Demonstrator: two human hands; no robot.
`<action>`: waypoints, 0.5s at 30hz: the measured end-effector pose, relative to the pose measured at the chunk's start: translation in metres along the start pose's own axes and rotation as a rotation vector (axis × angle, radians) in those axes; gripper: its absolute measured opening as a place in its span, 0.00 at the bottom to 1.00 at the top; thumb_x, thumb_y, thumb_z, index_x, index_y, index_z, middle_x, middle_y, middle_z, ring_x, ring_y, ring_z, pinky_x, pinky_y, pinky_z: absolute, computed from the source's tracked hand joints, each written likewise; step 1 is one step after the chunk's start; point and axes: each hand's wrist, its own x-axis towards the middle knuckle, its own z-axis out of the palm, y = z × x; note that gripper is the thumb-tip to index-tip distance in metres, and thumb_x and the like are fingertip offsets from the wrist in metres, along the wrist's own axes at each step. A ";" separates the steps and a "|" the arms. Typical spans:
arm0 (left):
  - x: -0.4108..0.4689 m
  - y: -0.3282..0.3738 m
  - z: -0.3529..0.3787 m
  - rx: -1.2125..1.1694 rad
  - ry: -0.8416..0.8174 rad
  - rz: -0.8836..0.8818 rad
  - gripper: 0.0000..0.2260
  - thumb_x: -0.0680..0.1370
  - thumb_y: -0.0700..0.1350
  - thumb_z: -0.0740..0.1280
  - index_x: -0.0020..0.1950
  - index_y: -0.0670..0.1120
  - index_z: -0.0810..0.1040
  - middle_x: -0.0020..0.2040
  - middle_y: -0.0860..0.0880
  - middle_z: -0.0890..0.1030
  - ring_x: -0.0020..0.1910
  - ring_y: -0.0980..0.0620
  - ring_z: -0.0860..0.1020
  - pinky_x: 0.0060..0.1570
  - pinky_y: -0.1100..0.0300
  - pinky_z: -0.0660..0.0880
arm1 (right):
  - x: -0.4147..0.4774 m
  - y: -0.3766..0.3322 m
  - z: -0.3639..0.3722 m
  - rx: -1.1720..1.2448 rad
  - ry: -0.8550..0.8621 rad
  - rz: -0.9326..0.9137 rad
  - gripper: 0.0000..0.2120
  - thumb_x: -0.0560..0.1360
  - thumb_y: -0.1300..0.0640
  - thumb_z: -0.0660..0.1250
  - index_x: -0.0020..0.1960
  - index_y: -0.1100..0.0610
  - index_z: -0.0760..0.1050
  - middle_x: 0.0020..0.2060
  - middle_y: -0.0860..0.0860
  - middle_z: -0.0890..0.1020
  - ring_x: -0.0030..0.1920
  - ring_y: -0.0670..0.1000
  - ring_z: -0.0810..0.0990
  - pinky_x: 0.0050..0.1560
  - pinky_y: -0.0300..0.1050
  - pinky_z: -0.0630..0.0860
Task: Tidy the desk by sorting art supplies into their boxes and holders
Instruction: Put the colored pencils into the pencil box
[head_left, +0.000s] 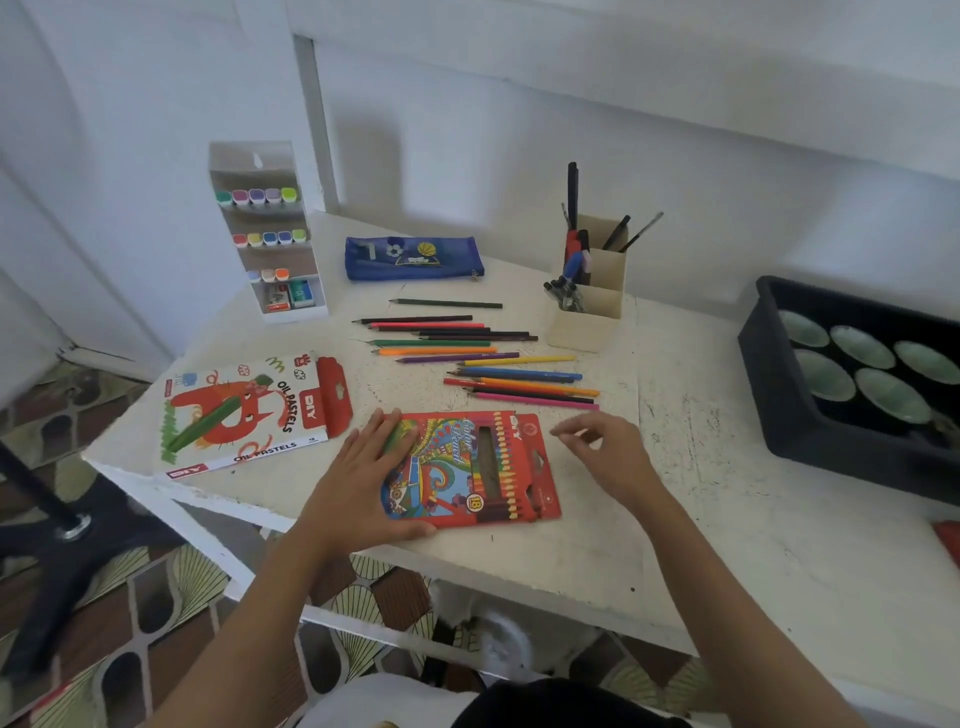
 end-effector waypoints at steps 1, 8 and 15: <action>0.000 0.001 0.000 -0.006 0.003 -0.001 0.51 0.59 0.82 0.52 0.76 0.58 0.46 0.77 0.57 0.40 0.74 0.60 0.34 0.72 0.56 0.37 | 0.012 -0.004 0.001 -0.032 0.008 -0.034 0.06 0.74 0.62 0.68 0.48 0.54 0.81 0.42 0.45 0.79 0.39 0.40 0.74 0.40 0.25 0.69; -0.001 0.004 -0.003 0.017 -0.005 -0.004 0.52 0.60 0.82 0.52 0.76 0.57 0.45 0.78 0.54 0.40 0.75 0.58 0.35 0.73 0.53 0.40 | 0.073 -0.031 0.033 -0.370 -0.165 -0.142 0.07 0.76 0.58 0.66 0.53 0.54 0.77 0.48 0.51 0.72 0.48 0.50 0.74 0.51 0.46 0.74; -0.002 0.003 -0.002 0.013 -0.012 -0.019 0.53 0.59 0.82 0.50 0.77 0.56 0.46 0.78 0.54 0.41 0.75 0.58 0.35 0.73 0.54 0.39 | 0.076 -0.045 0.052 -0.564 -0.150 -0.146 0.02 0.76 0.55 0.65 0.46 0.54 0.74 0.46 0.49 0.69 0.47 0.52 0.75 0.40 0.46 0.73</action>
